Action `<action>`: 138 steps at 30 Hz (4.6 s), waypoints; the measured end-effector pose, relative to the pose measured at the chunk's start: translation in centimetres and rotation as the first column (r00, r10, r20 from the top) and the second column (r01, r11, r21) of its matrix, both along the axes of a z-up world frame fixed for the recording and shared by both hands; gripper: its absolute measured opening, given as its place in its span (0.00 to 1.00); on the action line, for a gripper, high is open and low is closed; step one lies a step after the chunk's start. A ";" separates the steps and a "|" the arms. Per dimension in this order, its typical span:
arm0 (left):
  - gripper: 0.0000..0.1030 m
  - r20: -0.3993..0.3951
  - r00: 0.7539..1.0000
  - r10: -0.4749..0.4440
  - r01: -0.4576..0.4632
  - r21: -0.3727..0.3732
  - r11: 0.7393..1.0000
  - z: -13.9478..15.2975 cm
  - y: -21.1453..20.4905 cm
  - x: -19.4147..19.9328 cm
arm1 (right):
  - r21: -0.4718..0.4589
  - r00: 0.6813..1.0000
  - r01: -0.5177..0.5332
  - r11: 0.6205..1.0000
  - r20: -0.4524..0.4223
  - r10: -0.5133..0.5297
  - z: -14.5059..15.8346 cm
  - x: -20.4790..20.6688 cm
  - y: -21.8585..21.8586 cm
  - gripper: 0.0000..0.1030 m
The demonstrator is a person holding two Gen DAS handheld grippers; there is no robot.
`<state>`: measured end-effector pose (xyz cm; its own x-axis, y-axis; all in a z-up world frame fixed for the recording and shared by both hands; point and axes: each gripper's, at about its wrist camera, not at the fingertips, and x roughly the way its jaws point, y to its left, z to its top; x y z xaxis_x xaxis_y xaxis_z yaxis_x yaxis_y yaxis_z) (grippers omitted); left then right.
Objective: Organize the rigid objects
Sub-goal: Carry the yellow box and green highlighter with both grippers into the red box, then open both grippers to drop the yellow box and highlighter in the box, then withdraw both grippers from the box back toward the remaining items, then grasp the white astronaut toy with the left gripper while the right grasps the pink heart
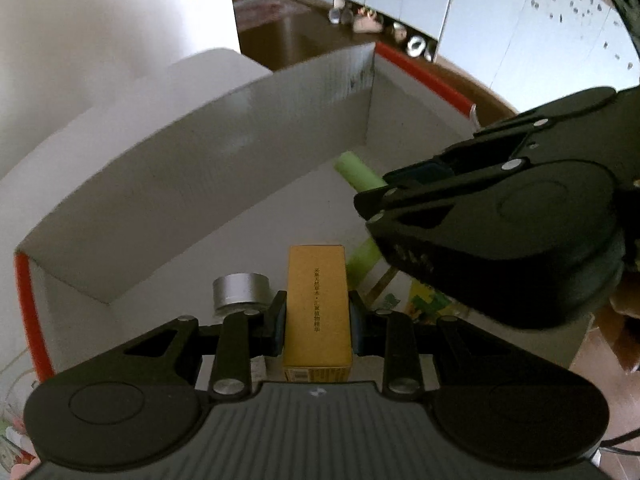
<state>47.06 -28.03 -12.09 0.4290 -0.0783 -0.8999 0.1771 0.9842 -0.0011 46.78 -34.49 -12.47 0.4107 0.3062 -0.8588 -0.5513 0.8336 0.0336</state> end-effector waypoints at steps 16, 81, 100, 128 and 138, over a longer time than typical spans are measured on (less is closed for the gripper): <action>0.28 -0.174 0.985 -0.001 0.000 -0.005 1.000 -2.4 -0.3 2.0 | -0.001 0.998 -0.009 1.000 -0.070 0.008 -0.9 1.0 -0.3 0.20; 0.29 0.296 0.935 0.196 -0.151 -0.169 0.974 10.9 8.5 -19.1 | 0.335 0.982 -0.132 0.933 0.174 0.077 11.1 -18.2 -2.5 0.82; 0.81 0.394 0.895 0.210 -0.177 -0.120 0.977 9.2 20.5 -26.6 | 0.407 0.985 -0.127 0.905 0.159 0.066 10.1 -24.7 7.0 0.99; 0.81 0.240 0.932 0.270 -0.240 -0.147 0.960 -2.0 33.9 -27.6 | 0.219 0.995 -0.087 0.972 0.068 0.073 1.9 -22.2 22.6 0.98; 0.81 0.253 0.935 0.250 -0.222 -0.133 0.966 -3.8 34.1 -26.4 | 0.182 0.993 -0.114 0.977 0.004 0.115 -0.9 -20.1 25.3 0.94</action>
